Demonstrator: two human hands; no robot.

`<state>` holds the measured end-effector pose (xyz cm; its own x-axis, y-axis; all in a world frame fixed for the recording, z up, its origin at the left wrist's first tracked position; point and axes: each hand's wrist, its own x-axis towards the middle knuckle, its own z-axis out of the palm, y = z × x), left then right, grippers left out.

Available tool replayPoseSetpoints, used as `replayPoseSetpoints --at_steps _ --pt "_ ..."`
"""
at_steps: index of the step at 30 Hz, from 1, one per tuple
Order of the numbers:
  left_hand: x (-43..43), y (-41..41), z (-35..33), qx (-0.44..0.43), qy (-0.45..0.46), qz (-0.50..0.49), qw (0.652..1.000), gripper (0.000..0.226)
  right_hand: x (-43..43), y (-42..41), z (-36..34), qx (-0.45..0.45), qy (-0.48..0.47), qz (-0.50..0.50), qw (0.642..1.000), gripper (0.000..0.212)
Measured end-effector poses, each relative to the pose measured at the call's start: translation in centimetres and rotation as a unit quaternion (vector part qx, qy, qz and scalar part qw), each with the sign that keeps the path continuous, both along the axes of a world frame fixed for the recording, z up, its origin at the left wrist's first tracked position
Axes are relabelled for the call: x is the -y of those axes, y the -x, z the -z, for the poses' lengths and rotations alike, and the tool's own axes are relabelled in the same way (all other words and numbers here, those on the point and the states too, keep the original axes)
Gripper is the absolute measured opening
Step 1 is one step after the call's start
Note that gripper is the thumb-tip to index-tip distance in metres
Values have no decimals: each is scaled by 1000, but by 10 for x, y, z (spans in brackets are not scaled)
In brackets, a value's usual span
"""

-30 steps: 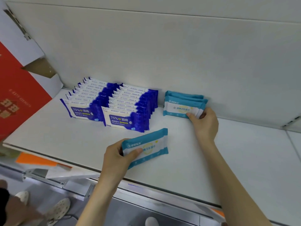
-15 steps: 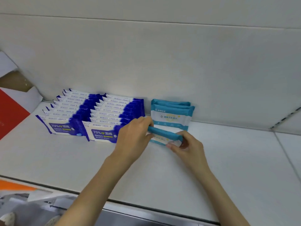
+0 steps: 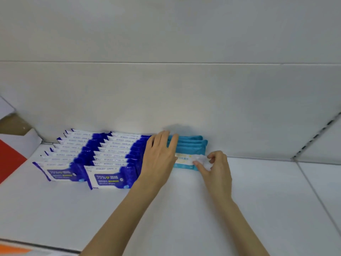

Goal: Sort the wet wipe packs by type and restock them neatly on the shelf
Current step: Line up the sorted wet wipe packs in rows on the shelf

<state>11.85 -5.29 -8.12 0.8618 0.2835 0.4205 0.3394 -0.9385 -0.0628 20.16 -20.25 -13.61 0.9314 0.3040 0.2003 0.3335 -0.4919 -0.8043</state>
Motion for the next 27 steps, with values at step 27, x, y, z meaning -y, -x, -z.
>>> replayPoseSetpoints --at_steps 27 --pt "443 375 84 2 396 54 917 58 497 371 6 47 232 25 971 58"
